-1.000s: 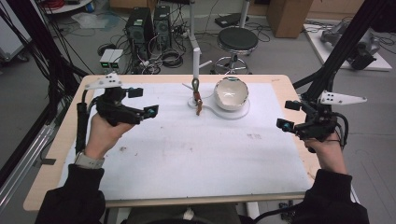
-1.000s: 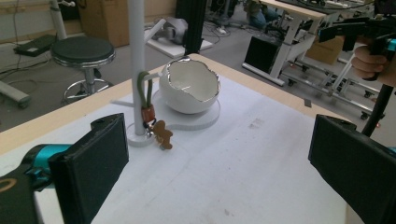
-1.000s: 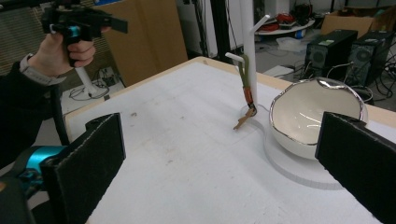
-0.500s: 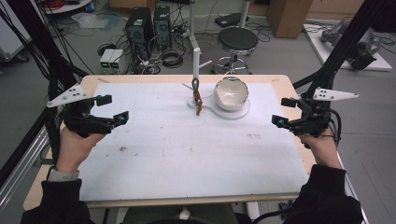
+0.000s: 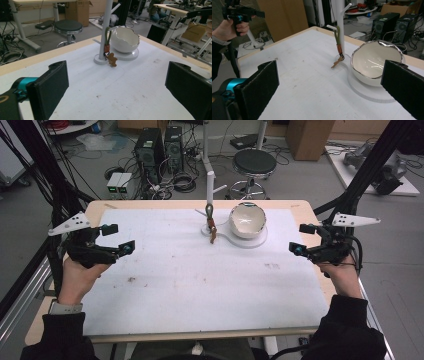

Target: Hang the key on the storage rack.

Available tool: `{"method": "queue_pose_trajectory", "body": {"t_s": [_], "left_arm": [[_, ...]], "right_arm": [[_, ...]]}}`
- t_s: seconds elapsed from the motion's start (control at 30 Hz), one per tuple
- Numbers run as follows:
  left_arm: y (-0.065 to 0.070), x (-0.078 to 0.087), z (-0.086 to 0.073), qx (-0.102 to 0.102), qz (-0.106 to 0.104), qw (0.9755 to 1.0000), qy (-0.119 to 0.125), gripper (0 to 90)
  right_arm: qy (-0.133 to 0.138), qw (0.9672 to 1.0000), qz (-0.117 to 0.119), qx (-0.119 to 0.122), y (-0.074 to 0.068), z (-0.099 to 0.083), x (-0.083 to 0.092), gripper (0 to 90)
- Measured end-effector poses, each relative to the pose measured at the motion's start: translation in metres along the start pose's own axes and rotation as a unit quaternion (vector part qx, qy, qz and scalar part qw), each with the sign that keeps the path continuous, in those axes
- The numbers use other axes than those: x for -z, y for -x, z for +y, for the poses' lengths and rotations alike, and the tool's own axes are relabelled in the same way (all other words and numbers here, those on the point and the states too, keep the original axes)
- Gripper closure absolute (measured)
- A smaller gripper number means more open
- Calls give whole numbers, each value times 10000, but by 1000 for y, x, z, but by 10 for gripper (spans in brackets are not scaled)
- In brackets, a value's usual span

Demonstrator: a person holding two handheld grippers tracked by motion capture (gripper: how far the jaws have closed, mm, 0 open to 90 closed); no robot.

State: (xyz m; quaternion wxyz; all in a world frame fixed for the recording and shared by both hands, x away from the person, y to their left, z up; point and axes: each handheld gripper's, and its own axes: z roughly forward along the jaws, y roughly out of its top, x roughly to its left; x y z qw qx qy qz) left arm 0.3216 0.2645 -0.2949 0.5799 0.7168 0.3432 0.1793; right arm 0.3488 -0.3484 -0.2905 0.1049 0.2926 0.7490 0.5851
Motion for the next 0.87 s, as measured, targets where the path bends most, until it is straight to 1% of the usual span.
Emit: {"method": "queue_pose_trajectory", "body": {"t_s": [0.23,0.3,0.4,0.43,0.53,0.63,0.73,0.87], "left_arm": [[0,-1,-1,-14,76,10000,-24,54],[-1,-1,-1,-28,31,10000,-32,54],[0,-2,-1,-83,-104,9999,12,54],[0,-3,-1,-64,-114,9999,22,54],[0,-5,-1,-77,-100,9999,-30,54],[0,-6,-2,-23,-100,9999,-5,54],[0,-7,-2,-30,-80,9999,-69,54],[0,-7,-2,-45,-53,10000,-64,54]], "right_arm": [[-9,10000,-11,7,0,0,1,11],[-32,10000,-9,23,-1,0,0,11],[-71,10000,-4,59,-3,0,-3,11],[-93,9999,2,66,-3,0,-4,11],[-140,9999,-33,94,-3,-1,-5,11],[-134,9998,-39,103,-4,-1,-5,11],[-145,9998,-23,93,-4,-1,-5,11],[-131,9999,-16,84,-4,-1,-5,11]]}}
